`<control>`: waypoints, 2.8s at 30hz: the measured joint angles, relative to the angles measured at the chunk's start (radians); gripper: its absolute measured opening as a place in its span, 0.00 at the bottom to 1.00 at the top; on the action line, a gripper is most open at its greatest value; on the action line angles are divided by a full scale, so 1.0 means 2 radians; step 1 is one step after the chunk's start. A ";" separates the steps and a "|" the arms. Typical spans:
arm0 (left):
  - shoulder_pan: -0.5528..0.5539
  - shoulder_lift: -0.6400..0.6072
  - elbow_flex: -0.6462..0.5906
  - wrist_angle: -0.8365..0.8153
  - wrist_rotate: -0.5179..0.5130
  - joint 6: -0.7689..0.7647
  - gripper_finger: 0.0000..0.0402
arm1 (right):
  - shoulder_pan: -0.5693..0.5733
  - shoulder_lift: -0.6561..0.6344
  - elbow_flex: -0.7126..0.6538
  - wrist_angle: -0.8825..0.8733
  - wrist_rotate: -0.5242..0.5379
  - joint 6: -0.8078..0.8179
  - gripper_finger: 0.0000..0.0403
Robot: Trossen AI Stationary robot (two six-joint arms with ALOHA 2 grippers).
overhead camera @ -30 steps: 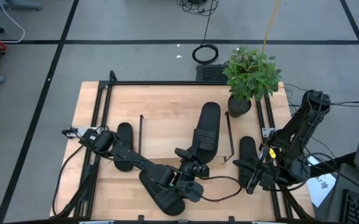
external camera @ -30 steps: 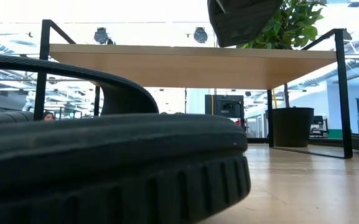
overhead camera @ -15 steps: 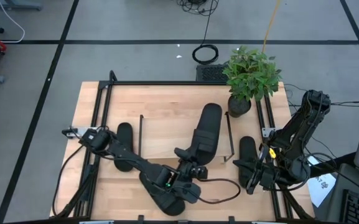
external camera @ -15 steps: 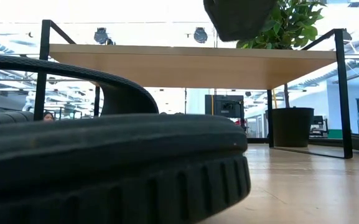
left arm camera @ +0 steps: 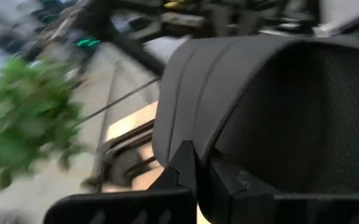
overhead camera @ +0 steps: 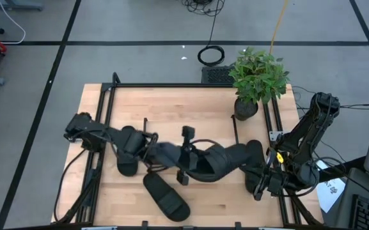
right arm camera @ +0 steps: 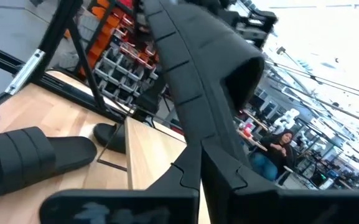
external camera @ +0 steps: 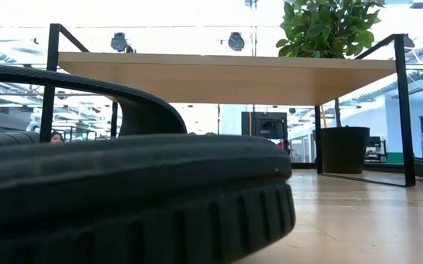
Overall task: Pick and place slides into the shelf
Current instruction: Put the bottom left black slide on the shelf
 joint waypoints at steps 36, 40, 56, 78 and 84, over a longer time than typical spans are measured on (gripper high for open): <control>-0.023 -0.158 -0.180 -0.142 -0.315 -0.177 0.00 | -0.001 0.000 0.000 -0.003 -0.033 0.008 0.00; -0.014 -0.138 -0.229 -0.038 -0.256 -0.142 0.00 | -0.001 0.000 0.000 -0.003 -0.032 0.005 0.00; -0.010 0.027 -0.114 -0.091 -0.380 -0.161 0.00 | -0.006 0.000 0.000 -0.003 -0.032 0.004 0.00; -0.035 0.137 0.023 -0.226 -0.430 -0.270 0.00 | -0.006 0.000 0.000 -0.003 -0.032 0.009 0.00; -0.033 0.137 0.023 -0.253 -0.393 -0.302 0.00 | -0.006 0.000 0.000 -0.003 -0.032 0.009 0.00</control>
